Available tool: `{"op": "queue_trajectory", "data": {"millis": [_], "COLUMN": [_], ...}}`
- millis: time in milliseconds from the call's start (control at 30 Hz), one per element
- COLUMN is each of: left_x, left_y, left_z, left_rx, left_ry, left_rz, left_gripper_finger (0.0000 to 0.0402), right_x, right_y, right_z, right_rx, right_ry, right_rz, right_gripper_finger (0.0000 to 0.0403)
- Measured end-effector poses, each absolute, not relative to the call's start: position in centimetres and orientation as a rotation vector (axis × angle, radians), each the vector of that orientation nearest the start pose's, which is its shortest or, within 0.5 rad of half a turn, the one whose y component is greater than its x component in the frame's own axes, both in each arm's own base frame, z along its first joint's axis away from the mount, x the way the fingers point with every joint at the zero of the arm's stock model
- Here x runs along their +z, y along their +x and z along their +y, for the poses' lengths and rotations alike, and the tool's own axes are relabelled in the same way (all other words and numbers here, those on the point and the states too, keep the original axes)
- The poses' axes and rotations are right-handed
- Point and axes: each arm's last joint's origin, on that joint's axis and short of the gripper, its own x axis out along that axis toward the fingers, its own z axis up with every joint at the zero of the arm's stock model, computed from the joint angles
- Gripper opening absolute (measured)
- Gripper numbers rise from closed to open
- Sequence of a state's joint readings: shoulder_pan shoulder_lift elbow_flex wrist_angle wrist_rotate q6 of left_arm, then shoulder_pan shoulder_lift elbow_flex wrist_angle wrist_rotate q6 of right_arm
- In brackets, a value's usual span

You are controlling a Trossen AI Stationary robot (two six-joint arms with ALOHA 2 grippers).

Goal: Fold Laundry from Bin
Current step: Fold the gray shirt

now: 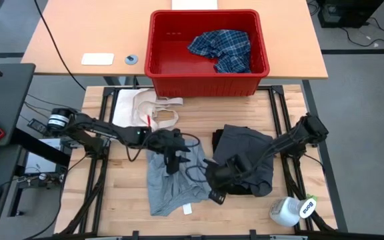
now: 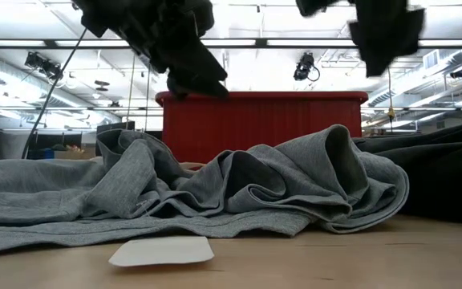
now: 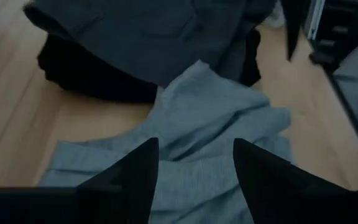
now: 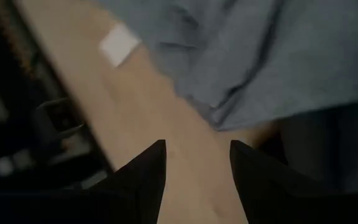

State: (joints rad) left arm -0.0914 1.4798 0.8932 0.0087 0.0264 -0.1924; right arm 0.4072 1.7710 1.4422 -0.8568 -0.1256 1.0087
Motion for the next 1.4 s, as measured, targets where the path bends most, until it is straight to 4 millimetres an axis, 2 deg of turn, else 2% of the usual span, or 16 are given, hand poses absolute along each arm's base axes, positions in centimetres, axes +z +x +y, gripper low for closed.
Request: {"op": "queue_trajectory", "data": {"millis": [100,233,433,600,800,900,1100,1267,1400], "left_x": [22.4,22.6,21.5,21.6,21.5,21.3,21.1,21.1,21.3], "left_y": [31.5,32.0,33.0,33.0,32.8,32.7,32.6,32.4,32.2], "left_z": [-3.0,-3.3,-3.7,-3.5,-3.5,-3.5,-3.5,-3.5,-3.5], "left_rx": [-0.054,-0.082,-0.108,-0.080,-0.046,-0.031,-0.026,-0.015,-0.027], "left_ry": [-0.164,-0.100,-0.040,-0.110,-0.211,-0.246,-0.250,-0.295,-0.341], "left_rz": [0.591,0.538,0.569,0.574,0.598,0.621,0.643,0.660,0.671], "left_gripper_finger": [0.0201,0.0195,0.0194,0.0194,0.0194,0.0194,0.0194,0.0194,0.0194], "right_x": [24.2,24.3,23.6,22.5,20.5,20.3,19.4,19.2,20.6], "right_y": [32.2,31.6,30.3,31.3,31.1,31.2,31.2,31.1,30.9], "right_z": [15.2,15.4,14.1,13.2,11.6,11.6,11.5,11.5,11.6], "right_rx": [-0.319,-0.489,-0.668,-0.576,-0.613,-0.575,-0.514,-0.501,-0.468], "right_ry": [0.699,0.603,0.438,0.416,0.432,0.394,0.388,0.415,0.437], "right_rz": [1.244,1.139,1.152,1.149,1.196,1.202,1.201,1.221,1.212], "right_gripper_finger": [0.0185,0.0185,0.0185,0.0184,0.0160,0.0121,0.0014,0.0007,0.0006]}}
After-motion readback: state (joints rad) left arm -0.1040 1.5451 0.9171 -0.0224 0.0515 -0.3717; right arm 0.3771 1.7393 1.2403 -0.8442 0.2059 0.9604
